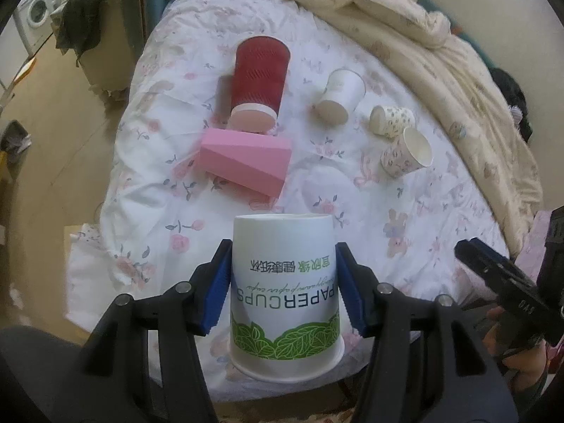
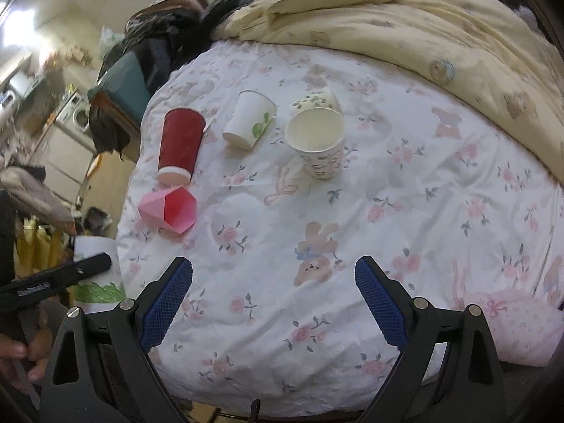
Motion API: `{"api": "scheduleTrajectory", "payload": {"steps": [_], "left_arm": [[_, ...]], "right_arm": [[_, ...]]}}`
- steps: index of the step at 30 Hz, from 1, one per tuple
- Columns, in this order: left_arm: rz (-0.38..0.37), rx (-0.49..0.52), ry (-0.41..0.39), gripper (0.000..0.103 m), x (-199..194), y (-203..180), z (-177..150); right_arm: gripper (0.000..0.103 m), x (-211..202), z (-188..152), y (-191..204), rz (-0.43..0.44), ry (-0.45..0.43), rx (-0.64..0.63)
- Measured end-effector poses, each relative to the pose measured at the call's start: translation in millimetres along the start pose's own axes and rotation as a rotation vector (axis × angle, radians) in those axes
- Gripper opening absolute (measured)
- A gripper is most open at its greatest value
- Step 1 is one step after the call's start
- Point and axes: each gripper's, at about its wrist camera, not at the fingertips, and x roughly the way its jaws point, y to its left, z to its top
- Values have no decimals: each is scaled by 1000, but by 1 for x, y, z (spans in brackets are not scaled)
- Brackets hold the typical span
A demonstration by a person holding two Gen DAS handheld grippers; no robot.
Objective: Flip cup upside down
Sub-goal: 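Rotate the held cup with the left gripper so its rim faces down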
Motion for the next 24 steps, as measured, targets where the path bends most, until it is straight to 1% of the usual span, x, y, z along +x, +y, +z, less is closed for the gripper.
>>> {"api": "scheduleTrajectory", "payload": {"steps": [3, 4, 5, 6, 7, 9, 11, 13, 16, 17, 19, 21, 24], "left_arm": [[-54, -27, -41, 53, 12, 9, -6], [-56, -36, -39, 53, 17, 10, -8], [-51, -61, -17, 53, 23, 13, -9], [-65, -79, -1, 53, 26, 14, -10], [-82, -83, 4, 53, 26, 14, -9], [-84, -71, -5, 53, 24, 13, -7], [-107, -75, -3, 53, 25, 12, -6], [-128, -76, 3, 53, 25, 10, -7], [-141, -60, -6, 53, 22, 4, -7], [-144, -53, -10, 53, 21, 2, -7], [-147, -41, -8, 53, 22, -1, -8], [-160, -36, -6, 53, 22, -4, -9], [-186, -26, -16, 53, 18, -7, -9]], "right_arm": [[96, 8, -2, 5, -15, 20, -13], [96, 11, -3, 7, -21, 28, -14], [96, 14, -4, 7, -28, 35, -15], [96, 16, -4, 8, -35, 40, -18], [96, 17, -5, 9, -40, 43, -22], [96, 20, -6, 10, -48, 48, -37], [96, 21, -6, 13, -37, 55, -50], [96, 24, -7, 17, 15, 76, -58], [96, 26, -10, 30, 145, 110, -85], [96, 27, -12, 37, 203, 131, -103], [96, 29, -16, 47, 279, 160, -131], [96, 31, -21, 59, 330, 190, -166], [96, 34, -26, 70, 363, 215, -202]]}}
